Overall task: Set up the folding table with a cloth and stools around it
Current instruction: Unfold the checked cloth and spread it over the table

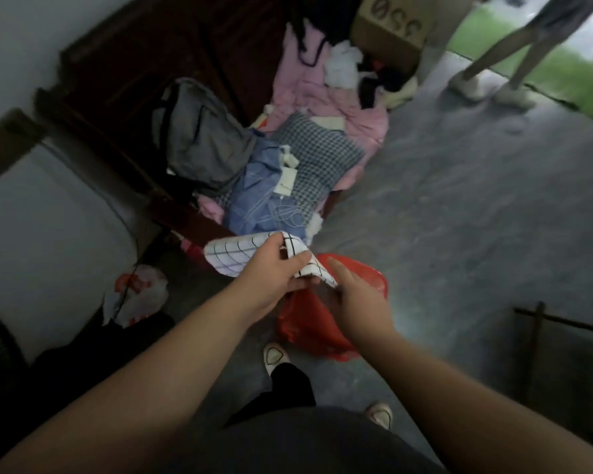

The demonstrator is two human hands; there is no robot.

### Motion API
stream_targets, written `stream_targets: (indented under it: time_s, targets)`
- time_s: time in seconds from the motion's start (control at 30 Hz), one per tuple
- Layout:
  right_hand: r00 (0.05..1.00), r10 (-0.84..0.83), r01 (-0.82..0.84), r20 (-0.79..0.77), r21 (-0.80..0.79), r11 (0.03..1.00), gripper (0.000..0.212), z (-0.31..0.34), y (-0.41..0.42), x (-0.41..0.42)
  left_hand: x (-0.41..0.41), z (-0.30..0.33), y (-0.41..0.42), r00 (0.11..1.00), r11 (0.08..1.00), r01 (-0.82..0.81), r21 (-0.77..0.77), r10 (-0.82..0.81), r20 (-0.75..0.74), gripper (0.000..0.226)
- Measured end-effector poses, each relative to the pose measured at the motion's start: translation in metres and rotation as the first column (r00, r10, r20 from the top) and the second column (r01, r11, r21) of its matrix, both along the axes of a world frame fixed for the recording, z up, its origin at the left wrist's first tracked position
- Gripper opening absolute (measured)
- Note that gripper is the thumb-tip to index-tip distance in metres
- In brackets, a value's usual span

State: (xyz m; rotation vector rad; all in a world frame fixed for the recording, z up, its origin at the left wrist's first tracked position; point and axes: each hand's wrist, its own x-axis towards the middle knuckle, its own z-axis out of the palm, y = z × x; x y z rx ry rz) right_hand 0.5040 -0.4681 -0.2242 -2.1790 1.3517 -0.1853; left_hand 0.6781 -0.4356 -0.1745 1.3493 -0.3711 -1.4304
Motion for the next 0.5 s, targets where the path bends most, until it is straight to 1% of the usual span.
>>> stream_targets:
  time_s: [0.1, 0.17, 0.27, 0.33, 0.5]
  targets:
    - [0.992, -0.100, 0.101, -0.074, 0.015, 0.995, 0.058, 0.006, 0.008, -0.068, -0.056, 0.019, -0.013, 0.995, 0.994, 0.101, -0.029, -0.100, 0.030, 0.010]
    - [0.978, -0.184, 0.187, -0.096, 0.028, 0.982, 0.061, 0.006, 0.016, -0.118, -0.098, 0.027, -0.019, 0.985, 0.984, 0.174, -0.047, -0.173, 0.026, 0.011]
    - [0.943, -0.315, 0.322, -0.106, 0.058, 0.945, 0.051, 0.001, 0.032, -0.193, -0.168, 0.036, -0.020, 0.957, 0.955, 0.289, -0.069, -0.289, 0.016, 0.013]
    - [0.915, -0.396, 0.399, -0.081, 0.028, 0.917, 0.043, -0.003, 0.049, -0.244, -0.222, 0.040, -0.017, 0.936, 0.933, 0.351, -0.080, -0.351, 0.021, 0.012]
    - [0.835, -0.549, 0.548, -0.045, -0.036, 0.836, 0.033, -0.004, 0.102, -0.385, -0.369, 0.046, -0.005, 0.889, 0.885, 0.457, -0.091, -0.457, 0.025, 0.011]
